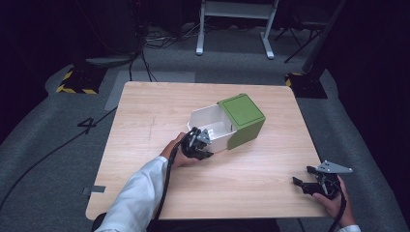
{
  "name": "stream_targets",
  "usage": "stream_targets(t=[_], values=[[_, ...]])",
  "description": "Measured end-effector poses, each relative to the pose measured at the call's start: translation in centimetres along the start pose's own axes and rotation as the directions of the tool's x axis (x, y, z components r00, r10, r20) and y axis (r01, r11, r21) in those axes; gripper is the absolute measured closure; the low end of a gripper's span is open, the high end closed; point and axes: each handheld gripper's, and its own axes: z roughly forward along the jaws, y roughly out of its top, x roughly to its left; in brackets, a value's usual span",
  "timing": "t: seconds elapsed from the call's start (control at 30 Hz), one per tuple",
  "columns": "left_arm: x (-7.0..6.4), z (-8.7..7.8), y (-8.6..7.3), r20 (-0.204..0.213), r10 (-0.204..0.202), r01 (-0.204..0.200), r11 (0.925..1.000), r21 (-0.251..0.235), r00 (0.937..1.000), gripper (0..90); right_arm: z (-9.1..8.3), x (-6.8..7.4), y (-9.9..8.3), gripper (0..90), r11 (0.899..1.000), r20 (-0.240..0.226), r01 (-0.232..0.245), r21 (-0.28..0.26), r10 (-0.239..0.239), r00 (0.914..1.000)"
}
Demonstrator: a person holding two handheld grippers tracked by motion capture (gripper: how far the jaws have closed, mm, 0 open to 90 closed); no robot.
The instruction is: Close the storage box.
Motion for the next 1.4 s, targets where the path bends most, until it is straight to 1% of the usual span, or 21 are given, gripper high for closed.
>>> stream_targets(t=[0.17, 0.23, 0.4, 0.53, 0.63, 0.7, 0.77, 0.87, 0.9, 0.93, 0.97, 1.0, 1.03, 1.07, 1.1, 1.13, 1.17, 1.27, 1.33, 1.37, 1.4], values=[[-0.4, -0.2, -0.1, 0.000, 0.006, -0.006, 1.0000, 0.005, 1.0000, 70.0, 0.0, 0.0, 0.0, 16.9, 1.000, 0.000, 0.000, 0.000, 0.000, 1.0000], [-0.4, -0.2, -0.1, -0.002, 0.014, -0.014, 0.9998, 0.010, 0.9999, 69.6, 0.0, 0.0, 0.0, 16.9, 1.000, 0.000, 0.000, 0.000, 0.000, 1.0000], [-0.6, -0.3, -0.2, 0.001, 0.011, -0.011, 0.9999, 0.010, 0.9999, 69.2, 0.0, 0.0, 0.0, 16.9, 1.000, 0.000, 0.000, 0.000, 0.000, 1.0000], [-0.8, -0.5, -0.5, 0.016, 0.007, -0.007, 1.0000, 0.006, 0.9998, 69.1, 0.0, 0.0, 0.0, 17.0, 1.000, 0.000, 0.000, 0.000, 0.000, 1.0000], [-0.9, -0.5, -0.5, 0.012, 0.008, -0.008, 0.9999, 0.009, 0.9999, 67.2, 0.0, 0.0, 0.0, 16.9, 1.000, 0.000, 0.000, 0.000, 0.000, 1.0000], [-0.9, -0.5, -0.5, 0.019, 0.008, -0.009, 0.9999, 0.014, 0.9998, 66.0, 0.0, 0.0, 0.0, 16.9, 1.000, 0.000, 0.000, 0.000, 0.000, 1.0000], [-1.0, -0.5, -0.5, 0.009, 0.007, -0.007, 0.9998, 0.020, 0.9999, 65.9, 0.0, 0.0, 0.0, 16.9, 1.000, 0.000, 0.000, 0.000, 0.000, 1.0000], [-0.9, -0.5, -0.5, 0.003, 0.002, -0.002, 1.0000, 0.006, 1.0000, 57.6, 0.0, 0.0, 0.0, 16.9, 1.000, 0.000, 0.000, 0.000, 0.000, 1.0000], [-0.8, -0.7, -0.5, -0.009, -0.011, 0.011, 0.9999, 0.001, 0.9999, 54.8, 0.0, 0.0, 0.0, 16.9, 1.000, 0.000, 0.000, 0.000, 0.000, 1.0000], [-0.7, -0.8, -0.5, -0.011, -0.009, 0.009, 0.9999, -0.009, 0.9999, 54.1, 0.0, 0.0, 0.0, 16.9, 1.000, 0.000, 0.000, 0.000, 0.000, 1.0000], [-0.6, -1.0, -0.5, -0.013, -0.022, 0.022, 0.9996, -0.019, 0.9997, 51.0, 0.0, 0.0, 0.0, 16.9, 1.000, 0.000, 0.000, 0.000, 0.000, 1.0000], [-0.6, -1.0, -0.5, -0.013, -0.022, 0.022, 0.9996, -0.019, 0.9997, 47.0, 0.0, 0.0, 0.0, 16.9, 1.000, 0.000, 0.000, 0.000, 0.000, 1.0000], [-0.5, -1.3, -0.4, -0.022, -0.034, 0.034, 0.9989, -0.031, 0.9992, 45.0, 0.0, 0.0, 0.0, 16.9, 1.000, 0.000, 0.000, 0.000, 0.000, 1.0000], [-0.5, -1.3, -0.4, -0.022, -0.034, 0.034, 0.9989, -0.031, 0.9992, 43.3, 0.0, 0.0, 0.0, 16.9, 1.000, 0.000, 0.000, 0.000, 0.000, 1.0000], [-0.5, -1.7, -0.2, -0.040, -0.029, 0.027, 0.9982, -0.054, 0.9988, 41.1, 0.0, 0.0, 0.0, 16.9, 1.000, 0.000, 0.000, 0.000, 0.000, 1.0000], [-0.5, -1.7, -0.2, -0.040, -0.029, 0.027, 0.9982, -0.054, 0.9988, 39.1, 0.0, 0.0, 0.0, 16.9, 1.000, 0.000, 0.000, 0.000, 0.000, 1.0000], [-0.5, -2.1, -0.1, -0.042, -0.029, 0.026, 0.9980, -0.057, 0.9987, 38.1, 0.0, 0.0, 0.0, 16.9, 1.000, 0.000, 0.000, 0.000, 0.000, 1.0000], [-0.5, -2.7, 0.1, -0.048, -0.047, 0.043, 0.9956, -0.083, 0.9978, 33.9, 0.0, 0.0, 0.0, 16.9, 1.000, 0.000, 0.000, 0.000, 0.000, 1.0000], [-0.5, -2.9, 0.1, -0.052, -0.046, 0.041, 0.9948, -0.093, 0.9976, 32.9, 0.0, 0.0, 0.0, 16.9, 1.000, 0.000, 0.000, 0.000, 0.000, 1.0000], [-0.5, -3.1, 0.2, -0.060, -0.047, 0.041, 0.9942, -0.100, 0.9971, 29.3, 0.0, 0.0, 0.0, 16.9, 1.000, 0.000, 0.000, 0.000, 0.000, 1.0000], [-0.5, -3.4, 0.2, -0.078, -0.049, 0.040, 0.9931, -0.110, 0.9957, 27.5, 0.0, 0.0, 0.0, 16.9, 1.000, 0.000, 0.000, 0.000, 0.000, 1.0000]])
